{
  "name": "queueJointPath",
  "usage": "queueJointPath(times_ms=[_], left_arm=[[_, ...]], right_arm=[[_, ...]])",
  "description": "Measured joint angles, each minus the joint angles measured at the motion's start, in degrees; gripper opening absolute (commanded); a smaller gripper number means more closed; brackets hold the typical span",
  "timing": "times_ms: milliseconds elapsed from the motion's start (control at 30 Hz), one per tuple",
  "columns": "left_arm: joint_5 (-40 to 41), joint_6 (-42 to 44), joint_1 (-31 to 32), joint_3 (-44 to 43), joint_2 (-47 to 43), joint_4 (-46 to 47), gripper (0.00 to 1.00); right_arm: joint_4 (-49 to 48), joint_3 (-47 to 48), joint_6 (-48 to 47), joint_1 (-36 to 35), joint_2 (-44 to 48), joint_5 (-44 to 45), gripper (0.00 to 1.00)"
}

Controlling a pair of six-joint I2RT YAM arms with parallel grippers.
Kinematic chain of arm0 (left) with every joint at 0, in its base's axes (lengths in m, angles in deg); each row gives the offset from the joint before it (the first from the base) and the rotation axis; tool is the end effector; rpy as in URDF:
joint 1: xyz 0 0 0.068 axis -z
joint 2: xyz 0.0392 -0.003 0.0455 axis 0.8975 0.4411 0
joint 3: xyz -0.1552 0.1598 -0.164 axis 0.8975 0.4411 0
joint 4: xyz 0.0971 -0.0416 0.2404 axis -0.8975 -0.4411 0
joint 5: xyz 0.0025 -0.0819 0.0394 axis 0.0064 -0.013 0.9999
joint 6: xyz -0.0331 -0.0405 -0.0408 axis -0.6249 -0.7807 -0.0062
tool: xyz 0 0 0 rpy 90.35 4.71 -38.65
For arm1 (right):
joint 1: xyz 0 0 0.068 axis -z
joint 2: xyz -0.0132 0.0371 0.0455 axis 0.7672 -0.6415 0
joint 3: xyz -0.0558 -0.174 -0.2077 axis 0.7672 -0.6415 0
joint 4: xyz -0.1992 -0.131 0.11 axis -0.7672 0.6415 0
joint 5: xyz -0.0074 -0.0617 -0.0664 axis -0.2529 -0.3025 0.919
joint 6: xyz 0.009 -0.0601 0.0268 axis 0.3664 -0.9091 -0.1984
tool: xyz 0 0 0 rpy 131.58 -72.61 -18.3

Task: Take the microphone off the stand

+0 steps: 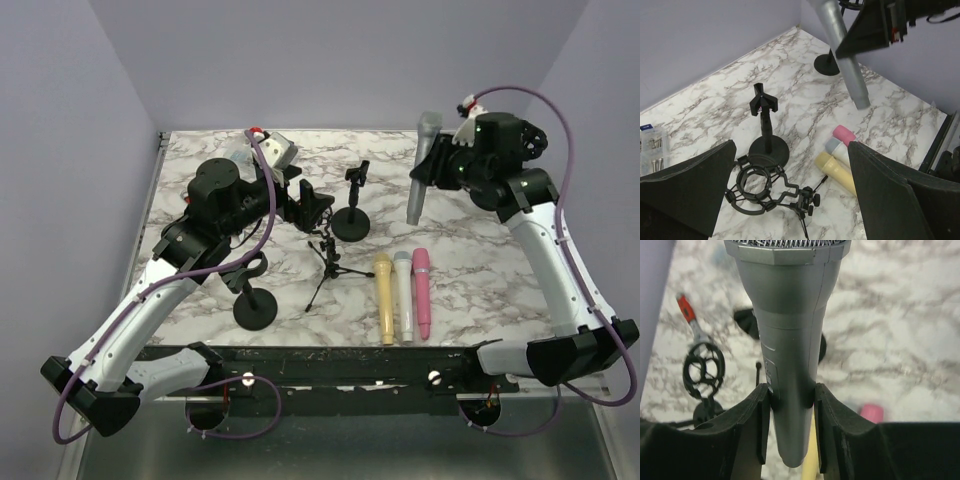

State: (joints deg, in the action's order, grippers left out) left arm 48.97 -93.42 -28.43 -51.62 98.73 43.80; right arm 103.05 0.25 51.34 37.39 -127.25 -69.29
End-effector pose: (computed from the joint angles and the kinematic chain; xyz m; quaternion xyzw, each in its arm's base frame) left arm 0.1914 -0.1536 0.4437 0.2668 0.6808 -0.3401 0.5913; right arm 0.2856 0.0733 0.4332 -0.0055 0.8500 0.2054 0.4850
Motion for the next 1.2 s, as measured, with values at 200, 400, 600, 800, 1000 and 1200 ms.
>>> queueJointPath(times_ms=[200, 400, 600, 800, 1000, 1200], left_arm=[[-0.02, -0.24, 0.00, 0.00, 0.11, 0.00, 0.99], [-0.39, -0.76, 0.00, 0.00, 0.52, 0.02, 0.98], [-0.72, -0.90, 0.00, 0.00, 1.05, 0.02, 0.99], [-0.70, -0.90, 0.00, 0.00, 1.07, 0.02, 0.99], [-0.72, -0.90, 0.00, 0.00, 1.07, 0.02, 0.98], [-0.72, -0.90, 0.00, 0.00, 1.07, 0.02, 0.99]], right_arm=[[10.62, -10.49, 5.42, -3.19, 0.00, 5.22, 0.01], [22.97, -18.23, 12.15, -8.07, -2.16, 15.96, 0.01], [29.11, -23.43, 15.50, -10.49, -4.52, 23.02, 0.02], [30.23, -24.79, 16.76, -11.32, -8.48, 26.69, 0.05], [30.16, -25.00, 17.25, -12.28, -13.33, 29.64, 0.07], [29.31, -26.49, 17.35, -12.76, -16.74, 30.95, 0.09]])
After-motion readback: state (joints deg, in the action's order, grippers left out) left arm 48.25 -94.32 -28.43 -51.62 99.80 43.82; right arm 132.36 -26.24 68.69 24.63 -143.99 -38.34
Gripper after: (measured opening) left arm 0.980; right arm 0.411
